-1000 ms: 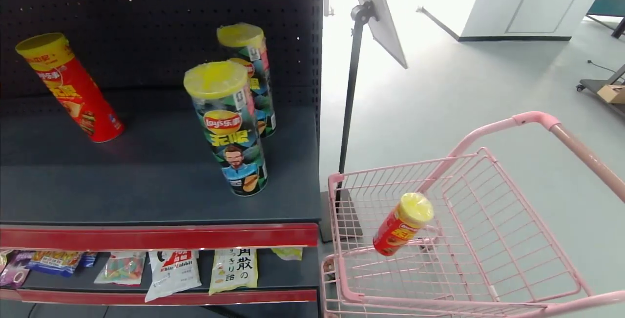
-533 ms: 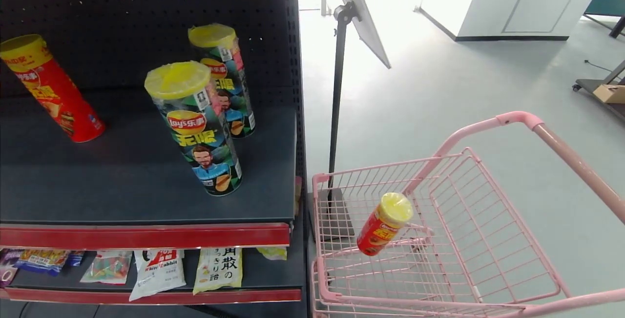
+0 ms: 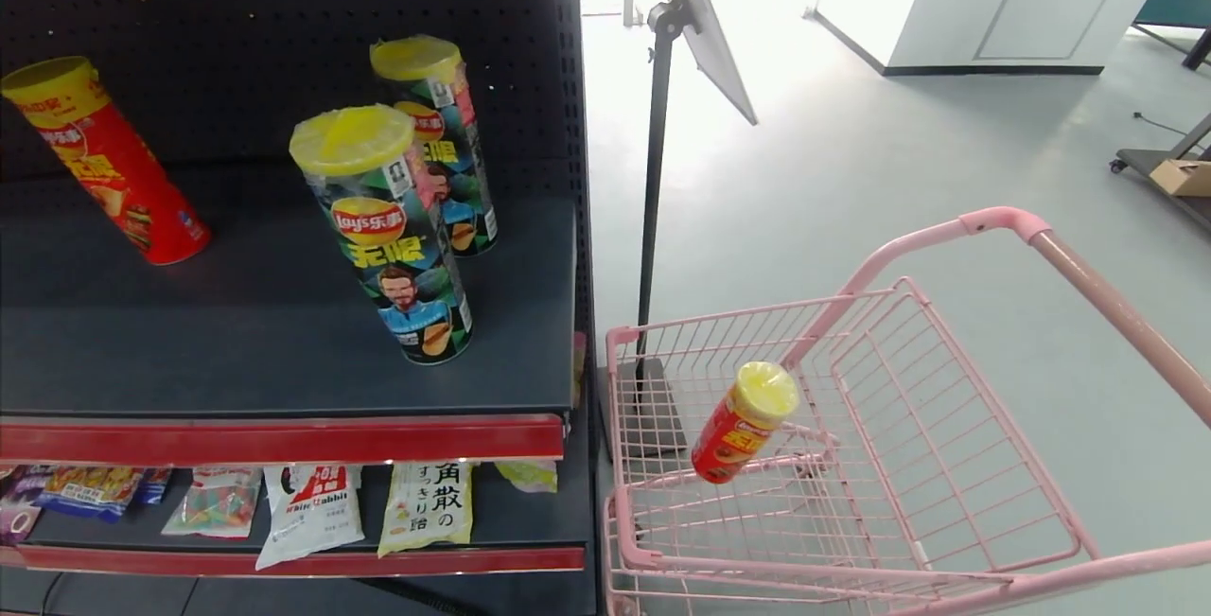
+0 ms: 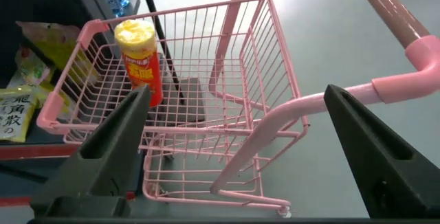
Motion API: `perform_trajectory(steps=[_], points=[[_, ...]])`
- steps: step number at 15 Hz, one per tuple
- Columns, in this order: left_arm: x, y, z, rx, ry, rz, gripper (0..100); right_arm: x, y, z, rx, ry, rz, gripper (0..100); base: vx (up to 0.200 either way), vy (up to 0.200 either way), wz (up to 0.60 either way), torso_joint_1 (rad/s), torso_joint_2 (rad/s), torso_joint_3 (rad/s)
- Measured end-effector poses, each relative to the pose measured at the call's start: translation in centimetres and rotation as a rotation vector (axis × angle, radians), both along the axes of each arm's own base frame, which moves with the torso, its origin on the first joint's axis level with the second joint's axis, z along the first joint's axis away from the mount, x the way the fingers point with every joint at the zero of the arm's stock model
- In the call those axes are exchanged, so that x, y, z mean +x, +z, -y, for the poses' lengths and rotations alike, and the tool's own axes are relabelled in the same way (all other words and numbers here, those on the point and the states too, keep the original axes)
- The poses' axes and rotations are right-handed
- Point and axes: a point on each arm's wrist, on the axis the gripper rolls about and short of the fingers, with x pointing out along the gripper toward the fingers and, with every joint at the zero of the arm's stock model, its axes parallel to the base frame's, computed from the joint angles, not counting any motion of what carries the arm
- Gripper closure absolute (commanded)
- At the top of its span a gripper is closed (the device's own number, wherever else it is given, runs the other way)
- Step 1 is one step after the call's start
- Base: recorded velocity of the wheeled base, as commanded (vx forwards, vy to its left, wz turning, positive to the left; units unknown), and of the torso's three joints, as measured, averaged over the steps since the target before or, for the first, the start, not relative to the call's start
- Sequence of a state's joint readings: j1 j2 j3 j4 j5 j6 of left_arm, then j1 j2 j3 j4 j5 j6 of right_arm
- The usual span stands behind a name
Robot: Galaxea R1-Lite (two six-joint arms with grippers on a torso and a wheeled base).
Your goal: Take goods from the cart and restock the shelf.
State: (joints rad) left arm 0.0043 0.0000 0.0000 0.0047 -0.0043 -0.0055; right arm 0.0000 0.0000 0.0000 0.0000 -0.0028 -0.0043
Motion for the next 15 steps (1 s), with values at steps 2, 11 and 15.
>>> perform_trajectory(steps=[2, 11, 15], points=[[0.00, 0.00, 0.00, 0.000, 0.000, 0.000, 0, 0.00, 0.00, 0.00, 0.000, 0.000, 0.000, 0, -0.200, 0.000, 0.00, -0.010, 0.00, 0.005], [0.00, 0.00, 0.00, 0.000, 0.000, 0.000, 0, 0.00, 0.00, 0.00, 0.000, 0.000, 0.000, 0, -0.067, 0.000, 0.00, 0.001, 0.00, 0.001], [0.00, 0.00, 0.00, 0.000, 0.000, 0.000, 0, 0.00, 0.00, 0.00, 0.000, 0.000, 0.000, 0, 0.100, 0.000, 0.00, 0.002, 0.00, 0.004]])
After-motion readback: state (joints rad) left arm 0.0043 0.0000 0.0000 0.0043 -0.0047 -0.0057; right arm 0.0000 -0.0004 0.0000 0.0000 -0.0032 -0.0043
